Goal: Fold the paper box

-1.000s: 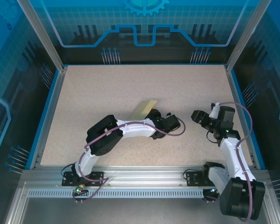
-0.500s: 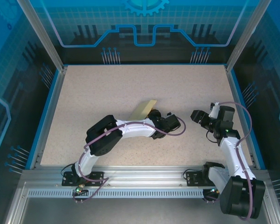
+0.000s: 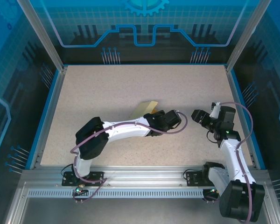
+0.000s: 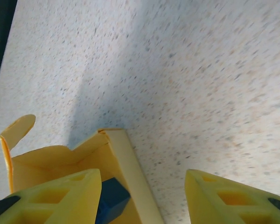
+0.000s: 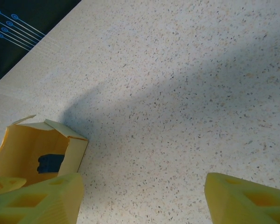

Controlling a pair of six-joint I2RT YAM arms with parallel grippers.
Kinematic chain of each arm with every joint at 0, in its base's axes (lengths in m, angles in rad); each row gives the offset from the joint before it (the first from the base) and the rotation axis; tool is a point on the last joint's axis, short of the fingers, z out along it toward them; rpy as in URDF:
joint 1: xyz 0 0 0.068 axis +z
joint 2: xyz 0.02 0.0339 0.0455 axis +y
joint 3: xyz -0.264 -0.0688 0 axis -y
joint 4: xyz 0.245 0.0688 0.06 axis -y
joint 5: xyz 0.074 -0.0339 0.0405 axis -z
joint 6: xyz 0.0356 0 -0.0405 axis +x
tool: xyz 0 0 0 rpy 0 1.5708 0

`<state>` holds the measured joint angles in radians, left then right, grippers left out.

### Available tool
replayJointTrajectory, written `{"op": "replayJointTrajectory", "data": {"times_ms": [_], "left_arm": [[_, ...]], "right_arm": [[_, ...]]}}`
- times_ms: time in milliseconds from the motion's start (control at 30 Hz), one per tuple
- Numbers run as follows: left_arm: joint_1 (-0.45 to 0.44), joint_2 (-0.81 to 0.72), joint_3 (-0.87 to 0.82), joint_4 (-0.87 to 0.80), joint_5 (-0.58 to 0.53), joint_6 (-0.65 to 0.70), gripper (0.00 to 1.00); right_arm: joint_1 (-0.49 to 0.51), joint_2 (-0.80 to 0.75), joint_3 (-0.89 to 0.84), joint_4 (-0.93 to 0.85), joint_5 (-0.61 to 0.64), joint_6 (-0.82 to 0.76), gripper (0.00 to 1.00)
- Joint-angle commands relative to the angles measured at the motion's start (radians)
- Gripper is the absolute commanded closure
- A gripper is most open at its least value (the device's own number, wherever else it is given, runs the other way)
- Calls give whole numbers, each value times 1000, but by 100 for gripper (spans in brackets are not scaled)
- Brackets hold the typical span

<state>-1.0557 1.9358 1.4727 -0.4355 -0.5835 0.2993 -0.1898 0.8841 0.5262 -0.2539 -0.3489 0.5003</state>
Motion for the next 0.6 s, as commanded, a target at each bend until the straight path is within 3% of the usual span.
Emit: {"op": "replayJointTrajectory", "data": {"times_ms": [0, 167, 300, 433, 567], "left_arm": [[-4, -108, -27, 21, 175, -82, 47], [0, -245, -110, 55, 297, -148, 46], [45, -404, -225, 95, 362, -240, 46], [169, -560, -354, 134, 399, -372, 45], [342, -645, -446, 133, 436, -522, 44]], "right_arm": [[26, -23, -5, -17, 35, -7, 30], [192, -16, -13, 10, 106, -29, 30], [397, 47, -16, 86, 164, -53, 30], [577, 166, 30, 147, 218, -83, 32], [614, 223, 62, 180, 238, -87, 32]]}}
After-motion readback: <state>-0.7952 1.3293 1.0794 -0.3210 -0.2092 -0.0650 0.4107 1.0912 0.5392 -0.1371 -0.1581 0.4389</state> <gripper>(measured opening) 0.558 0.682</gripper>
